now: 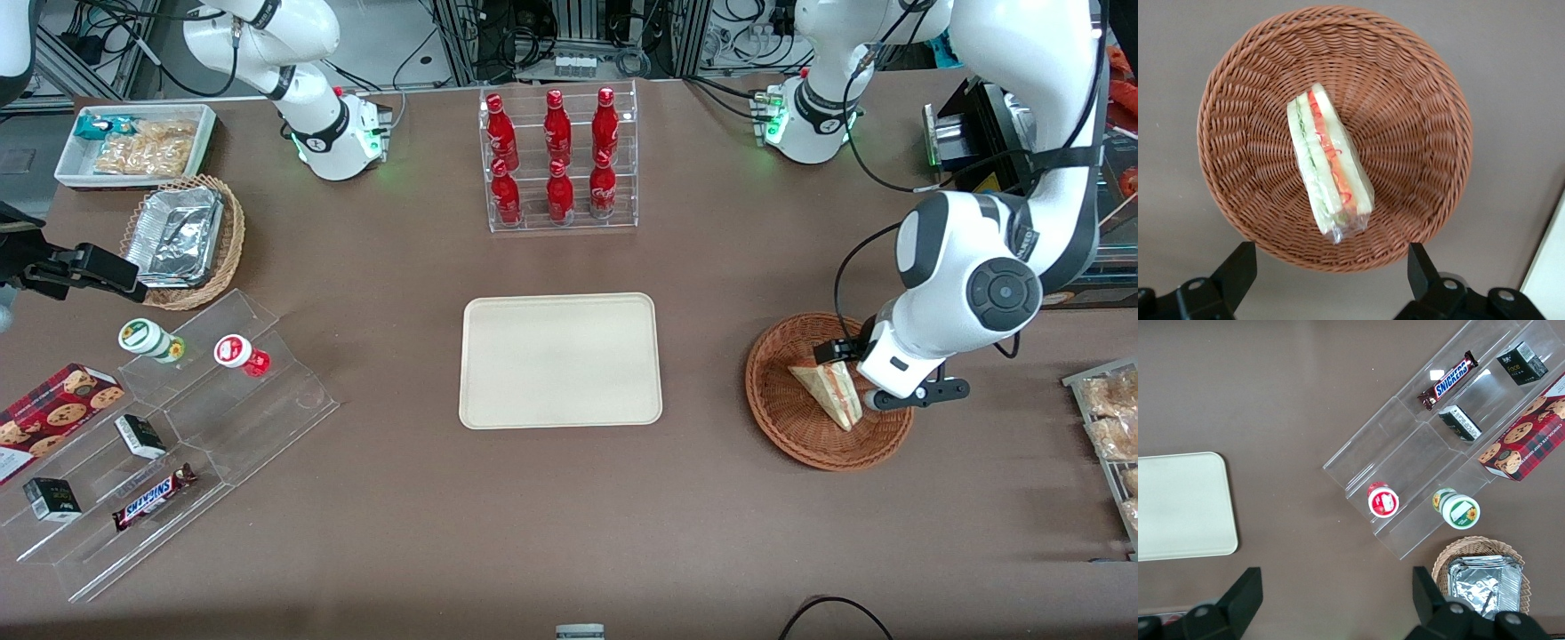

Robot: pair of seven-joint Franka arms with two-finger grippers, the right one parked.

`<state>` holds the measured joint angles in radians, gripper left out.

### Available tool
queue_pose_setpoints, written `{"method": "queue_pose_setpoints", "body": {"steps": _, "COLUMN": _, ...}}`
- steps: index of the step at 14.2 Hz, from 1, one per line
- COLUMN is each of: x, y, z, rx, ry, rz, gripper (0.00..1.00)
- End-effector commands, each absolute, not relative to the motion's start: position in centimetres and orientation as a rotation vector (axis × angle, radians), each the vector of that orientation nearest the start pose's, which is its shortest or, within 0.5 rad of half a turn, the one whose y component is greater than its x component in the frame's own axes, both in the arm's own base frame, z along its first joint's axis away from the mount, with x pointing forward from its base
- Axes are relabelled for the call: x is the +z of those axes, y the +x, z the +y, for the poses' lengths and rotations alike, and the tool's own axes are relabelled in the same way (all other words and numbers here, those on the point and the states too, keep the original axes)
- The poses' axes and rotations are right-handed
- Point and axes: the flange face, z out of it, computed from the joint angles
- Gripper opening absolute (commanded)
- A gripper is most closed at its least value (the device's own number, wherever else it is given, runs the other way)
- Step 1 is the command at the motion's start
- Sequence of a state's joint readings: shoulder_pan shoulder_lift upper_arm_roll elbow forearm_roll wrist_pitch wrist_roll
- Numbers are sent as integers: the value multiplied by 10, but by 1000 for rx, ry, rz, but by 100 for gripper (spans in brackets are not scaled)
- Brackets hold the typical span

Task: Place sandwich from basket to tray
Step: 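Lower the left gripper and close it on the wrapped sandwich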

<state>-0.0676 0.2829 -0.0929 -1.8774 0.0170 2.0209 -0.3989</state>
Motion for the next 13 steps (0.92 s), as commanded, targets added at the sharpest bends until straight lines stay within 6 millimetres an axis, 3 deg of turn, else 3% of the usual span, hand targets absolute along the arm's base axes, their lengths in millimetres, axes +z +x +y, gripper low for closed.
{"method": "queue_pose_setpoints", "body": {"steps": 1, "x": 337, "y": 595, "z": -93, "rx": 151, "ry": -3033, "rz": -678, "gripper": 100}}
{"method": "queue_pose_setpoints", "body": {"steps": 4, "x": 309, "y": 585, "z": -95, "rx": 5, "ry": -2965, "rz": -1062, "gripper": 100}}
{"method": "queue_pose_setpoints", "body": {"steps": 12, "x": 257, "y": 577, "z": -93, "rx": 110, "ry": -2921, "rz": -1092, "gripper": 100}}
{"method": "queue_pose_setpoints", "body": {"steps": 13, "x": 253, "y": 578, "z": -94, "rx": 117, "ry": -2919, "rz": -1092, "gripper": 89}}
